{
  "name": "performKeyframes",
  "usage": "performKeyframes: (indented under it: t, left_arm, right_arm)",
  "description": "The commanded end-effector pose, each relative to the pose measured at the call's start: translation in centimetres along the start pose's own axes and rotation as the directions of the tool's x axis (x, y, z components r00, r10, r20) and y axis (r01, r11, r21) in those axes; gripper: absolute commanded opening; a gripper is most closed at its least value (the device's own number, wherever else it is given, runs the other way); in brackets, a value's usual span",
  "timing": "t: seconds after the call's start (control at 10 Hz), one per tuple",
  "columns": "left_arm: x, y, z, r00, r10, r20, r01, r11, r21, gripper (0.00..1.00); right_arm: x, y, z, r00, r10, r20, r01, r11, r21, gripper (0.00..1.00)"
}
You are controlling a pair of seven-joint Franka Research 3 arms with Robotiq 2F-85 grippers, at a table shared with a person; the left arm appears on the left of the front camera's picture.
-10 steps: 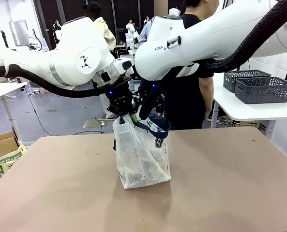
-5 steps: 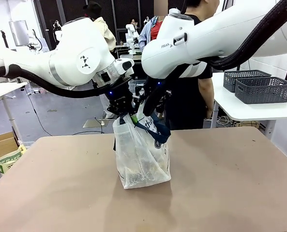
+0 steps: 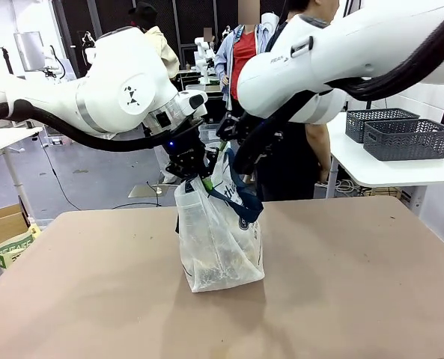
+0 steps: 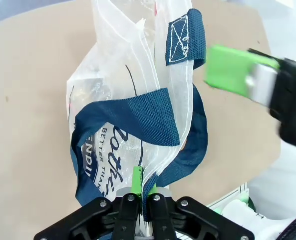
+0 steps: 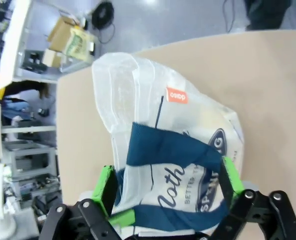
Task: Transfer purchased items from the store into the shopping bag.
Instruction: Move the Reusable shopping bag to the right side of the table.
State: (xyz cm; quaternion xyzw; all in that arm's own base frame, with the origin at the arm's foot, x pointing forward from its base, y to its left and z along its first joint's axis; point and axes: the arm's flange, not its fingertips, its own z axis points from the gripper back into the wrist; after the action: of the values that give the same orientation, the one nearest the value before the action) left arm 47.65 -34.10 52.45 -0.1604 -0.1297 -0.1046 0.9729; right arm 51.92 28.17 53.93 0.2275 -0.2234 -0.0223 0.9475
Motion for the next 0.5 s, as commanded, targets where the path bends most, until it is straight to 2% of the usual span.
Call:
performKeyframes:
  t: [0.0, 0.1, 0.2, 0.3, 0.4]
  left_arm:
    - [0.0, 0.0, 0.1, 1.0, 0.008, 0.0, -0.008, 1.0, -0.011, 0.0]
    - [0.0, 0.0, 0.1, 1.0, 0.008, 0.0, -0.008, 1.0, -0.011, 0.0]
    - [0.0, 0.0, 0.1, 1.0, 0.008, 0.0, -0.008, 1.0, -0.011, 0.0]
    - [0.0, 0.0, 0.1, 1.0, 0.008, 0.0, -0.008, 1.0, -0.011, 0.0]
    - [0.0, 0.0, 0.1, 1.0, 0.008, 0.0, -0.008, 1.0, -0.011, 0.0]
  right_arm:
    - [-1.9, -3.6, 2.5, 0.997, 0.073, -0.027, -0.071, 0.994, 0.078, 1.0]
    - [-2.5, -4.8, 3.9, 0.98, 0.191, -0.053, -0.183, 0.974, 0.132, 1.0]
    - [-3.2, -6.3, 5.3, 0.925, 0.373, -0.071, -0.353, 0.914, 0.202, 1.0]
    - [-3.8, -7.4, 6.7, 0.86, 0.509, -0.046, -0.486, 0.842, 0.235, 1.0]
    - [-4.0, -8.2, 7.9, 0.819, 0.572, -0.049, -0.549, 0.805, 0.224, 1.0]
